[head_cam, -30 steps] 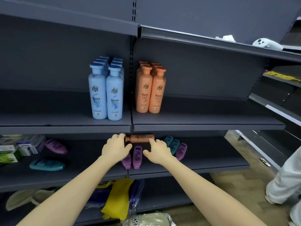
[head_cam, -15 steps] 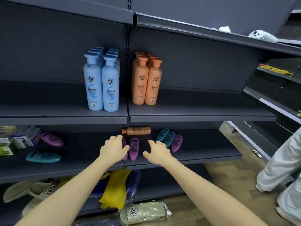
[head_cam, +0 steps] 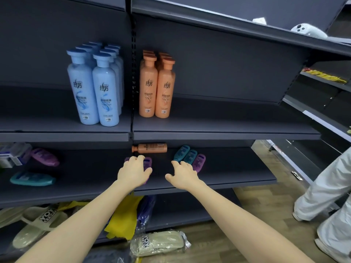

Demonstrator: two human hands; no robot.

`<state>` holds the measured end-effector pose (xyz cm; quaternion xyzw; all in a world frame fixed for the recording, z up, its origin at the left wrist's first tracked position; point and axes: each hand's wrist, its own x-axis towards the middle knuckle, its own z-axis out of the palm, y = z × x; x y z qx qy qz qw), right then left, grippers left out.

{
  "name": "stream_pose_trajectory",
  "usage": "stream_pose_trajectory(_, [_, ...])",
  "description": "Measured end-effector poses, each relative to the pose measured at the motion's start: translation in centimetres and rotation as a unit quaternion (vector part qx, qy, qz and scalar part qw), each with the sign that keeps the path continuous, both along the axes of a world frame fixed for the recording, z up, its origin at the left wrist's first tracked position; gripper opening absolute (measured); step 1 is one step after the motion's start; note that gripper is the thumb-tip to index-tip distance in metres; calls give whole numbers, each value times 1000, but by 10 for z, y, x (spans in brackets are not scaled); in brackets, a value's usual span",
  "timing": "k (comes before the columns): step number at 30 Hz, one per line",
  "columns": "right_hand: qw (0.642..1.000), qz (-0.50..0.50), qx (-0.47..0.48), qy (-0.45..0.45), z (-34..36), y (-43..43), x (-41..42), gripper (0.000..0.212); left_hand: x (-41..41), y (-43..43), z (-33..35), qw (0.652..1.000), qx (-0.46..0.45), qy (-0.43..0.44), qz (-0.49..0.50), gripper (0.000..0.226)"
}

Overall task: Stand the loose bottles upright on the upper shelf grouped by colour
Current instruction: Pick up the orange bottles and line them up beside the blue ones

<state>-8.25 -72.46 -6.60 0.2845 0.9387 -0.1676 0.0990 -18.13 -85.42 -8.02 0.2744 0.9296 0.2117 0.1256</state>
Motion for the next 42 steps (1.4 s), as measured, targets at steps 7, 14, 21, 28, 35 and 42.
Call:
stream_pose_trajectory(7, [1000,10,-1,-4,-5,35,5,57,8,33,-7,1000,-17,4,4,54])
stream_pose_trajectory(14, [1000,16,-14,-20,-18,70,10,57,16,61,-22,999,-39,-9,13,55])
stream_pose_trajectory(21, [998,46,3,-42,-38,99,11,56,23,87,-40,997,-62,-22,29,53])
stream_pose_trajectory(28, [991,101,4,-85,-68,121,13,58,34,103,-65,994,-82,-52,52,50])
stream_pose_trajectory(35, [983,132,-22,-128,-105,124,11,58,47,101,-99,984,-119,-106,83,52])
stream_pose_trajectory(42, [976,152,-46,-152,-143,110,4,57,45,91,-132,973,-134,-150,109,52])
